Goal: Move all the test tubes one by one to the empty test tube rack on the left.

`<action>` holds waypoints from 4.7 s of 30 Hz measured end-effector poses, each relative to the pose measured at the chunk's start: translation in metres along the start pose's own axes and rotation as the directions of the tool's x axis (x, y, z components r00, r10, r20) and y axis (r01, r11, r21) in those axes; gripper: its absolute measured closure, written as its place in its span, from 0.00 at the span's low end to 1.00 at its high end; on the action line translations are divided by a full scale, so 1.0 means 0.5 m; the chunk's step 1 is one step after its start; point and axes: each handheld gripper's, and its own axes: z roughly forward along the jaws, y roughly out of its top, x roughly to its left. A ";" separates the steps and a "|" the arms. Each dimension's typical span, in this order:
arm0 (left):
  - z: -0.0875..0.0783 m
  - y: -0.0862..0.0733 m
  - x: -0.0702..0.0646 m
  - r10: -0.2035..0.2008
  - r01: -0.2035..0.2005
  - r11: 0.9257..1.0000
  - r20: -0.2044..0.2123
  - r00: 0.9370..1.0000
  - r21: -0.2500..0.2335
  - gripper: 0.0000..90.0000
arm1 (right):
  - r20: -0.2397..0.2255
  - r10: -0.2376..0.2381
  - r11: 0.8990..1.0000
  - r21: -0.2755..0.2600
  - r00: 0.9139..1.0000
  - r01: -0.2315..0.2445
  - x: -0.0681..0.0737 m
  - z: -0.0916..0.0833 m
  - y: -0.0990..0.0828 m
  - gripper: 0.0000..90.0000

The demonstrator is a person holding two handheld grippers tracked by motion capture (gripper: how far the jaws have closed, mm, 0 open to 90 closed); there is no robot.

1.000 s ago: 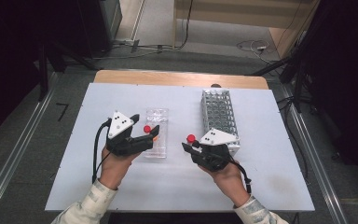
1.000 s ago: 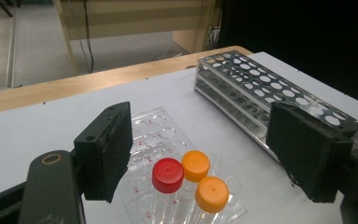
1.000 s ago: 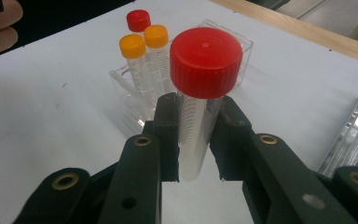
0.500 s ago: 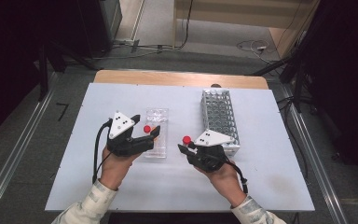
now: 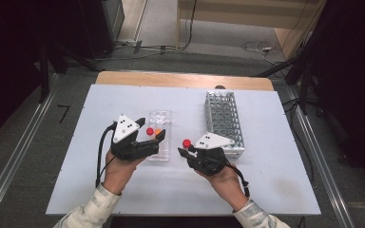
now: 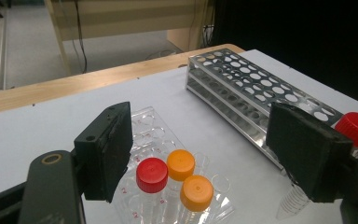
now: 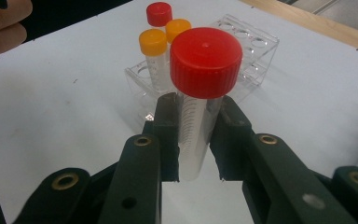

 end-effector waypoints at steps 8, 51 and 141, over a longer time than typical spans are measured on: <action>-0.003 0.002 -0.005 0.004 -0.004 1.000 0.017 1.000 0.001 0.26 | -0.005 -0.007 1.000 0.005 1.000 0.007 0.007 0.009 0.003 0.79; 0.020 -0.010 -0.077 0.088 -0.112 0.991 0.274 0.958 0.074 0.75 | -0.024 -0.038 0.999 0.010 0.999 0.038 0.029 0.035 0.015 0.79; -0.029 -0.003 0.038 0.033 -0.035 0.999 0.050 0.998 0.036 0.78 | 0.061 0.048 0.999 0.010 0.997 -0.048 -0.046 -0.029 -0.034 0.26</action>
